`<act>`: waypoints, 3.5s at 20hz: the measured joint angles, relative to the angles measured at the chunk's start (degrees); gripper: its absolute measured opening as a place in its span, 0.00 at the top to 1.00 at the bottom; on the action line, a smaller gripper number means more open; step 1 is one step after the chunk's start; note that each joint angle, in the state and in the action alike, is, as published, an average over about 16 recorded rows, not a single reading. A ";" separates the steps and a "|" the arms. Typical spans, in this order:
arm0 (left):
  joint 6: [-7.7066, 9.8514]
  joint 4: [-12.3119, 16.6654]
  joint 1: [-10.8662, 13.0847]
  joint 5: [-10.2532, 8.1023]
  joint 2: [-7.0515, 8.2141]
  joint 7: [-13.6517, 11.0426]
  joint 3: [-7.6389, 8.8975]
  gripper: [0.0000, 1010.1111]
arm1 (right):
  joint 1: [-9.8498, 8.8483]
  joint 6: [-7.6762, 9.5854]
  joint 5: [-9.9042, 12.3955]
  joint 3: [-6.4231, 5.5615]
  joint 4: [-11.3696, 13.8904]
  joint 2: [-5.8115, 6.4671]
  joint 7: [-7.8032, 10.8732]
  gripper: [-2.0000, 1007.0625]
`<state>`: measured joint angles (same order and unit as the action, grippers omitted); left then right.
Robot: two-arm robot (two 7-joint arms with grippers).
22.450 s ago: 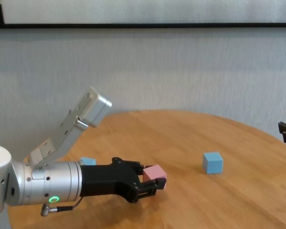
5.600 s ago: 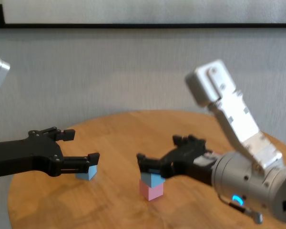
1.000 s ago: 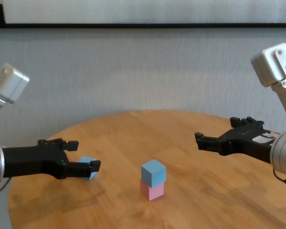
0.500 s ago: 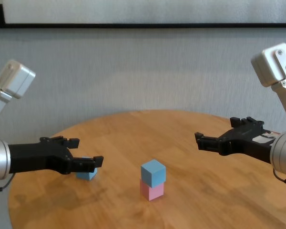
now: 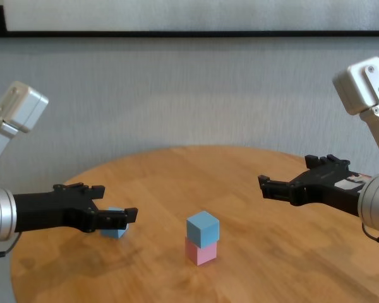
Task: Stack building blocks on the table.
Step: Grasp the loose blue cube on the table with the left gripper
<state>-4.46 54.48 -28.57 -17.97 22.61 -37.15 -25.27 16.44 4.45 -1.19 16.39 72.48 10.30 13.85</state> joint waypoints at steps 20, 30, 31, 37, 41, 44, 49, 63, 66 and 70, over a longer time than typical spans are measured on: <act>-2.26 -6.34 -2.31 -0.22 -2.16 -0.87 0.42 0.01 | 0.00 0.00 0.00 0.00 0.00 0.00 0.00 0.01; -3.52 -10.61 -3.75 -0.04 -3.36 -1.80 0.67 0.01 | 0.00 0.00 0.00 0.00 0.00 0.00 0.00 0.01; -3.63 -11.01 -3.89 -0.01 -3.47 -1.90 0.71 0.01 | 0.00 0.00 0.00 0.00 0.00 0.00 0.00 0.01; -4.38 -13.53 -4.86 0.27 -4.18 -2.47 0.92 0.01 | 0.00 0.00 0.00 0.00 0.00 0.00 0.00 0.01; -5.00 -15.39 -5.62 0.49 -4.70 -2.93 1.07 0.01 | 0.00 0.00 0.00 0.00 0.00 0.00 0.00 0.01; -5.58 -17.03 -6.32 0.68 -5.15 -3.32 1.19 0.01 | 0.00 0.00 0.00 0.00 0.00 0.00 0.00 0.01; -6.73 -20.16 -7.66 1.04 -5.99 -4.09 1.47 0.01 | 0.00 0.00 0.00 0.00 0.00 0.00 0.00 0.01; -10.02 -28.49 -11.31 2.33 -8.07 -6.18 2.79 0.01 | 0.00 0.00 0.00 0.00 0.00 0.00 0.00 0.01; -10.70 -30.01 -12.01 2.61 -8.43 -6.57 3.10 0.01 | 0.00 0.00 0.00 0.00 0.00 0.00 0.00 0.01; -11.54 -31.86 -12.86 2.96 -8.87 -7.03 3.46 0.01 | 0.00 0.00 0.00 0.00 0.00 0.00 0.00 0.01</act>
<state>-16.00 22.62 -41.43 -15.01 13.74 -44.18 -21.81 16.44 4.45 -1.19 16.39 72.48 10.30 13.85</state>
